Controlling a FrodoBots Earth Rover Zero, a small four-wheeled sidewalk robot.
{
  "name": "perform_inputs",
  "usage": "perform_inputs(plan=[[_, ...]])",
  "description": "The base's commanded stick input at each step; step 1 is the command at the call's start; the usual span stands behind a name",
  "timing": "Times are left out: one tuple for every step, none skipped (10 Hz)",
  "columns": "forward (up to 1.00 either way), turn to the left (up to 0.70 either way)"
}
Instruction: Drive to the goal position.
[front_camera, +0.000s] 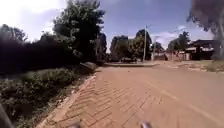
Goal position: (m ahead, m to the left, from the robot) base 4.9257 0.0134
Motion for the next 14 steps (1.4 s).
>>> perform_inputs(plan=[[1.0,0.0],[1.0,0.0],[1.0,0.0],[1.0,0.0],[1.0,0.0],[1.0,0.0],[1.0,0.0],[1.0,0.0],[1.0,0.0],[1.0,0.0],[1.0,0.0],[1.0,0.0],[1.0,0.0],[1.0,0.0]])
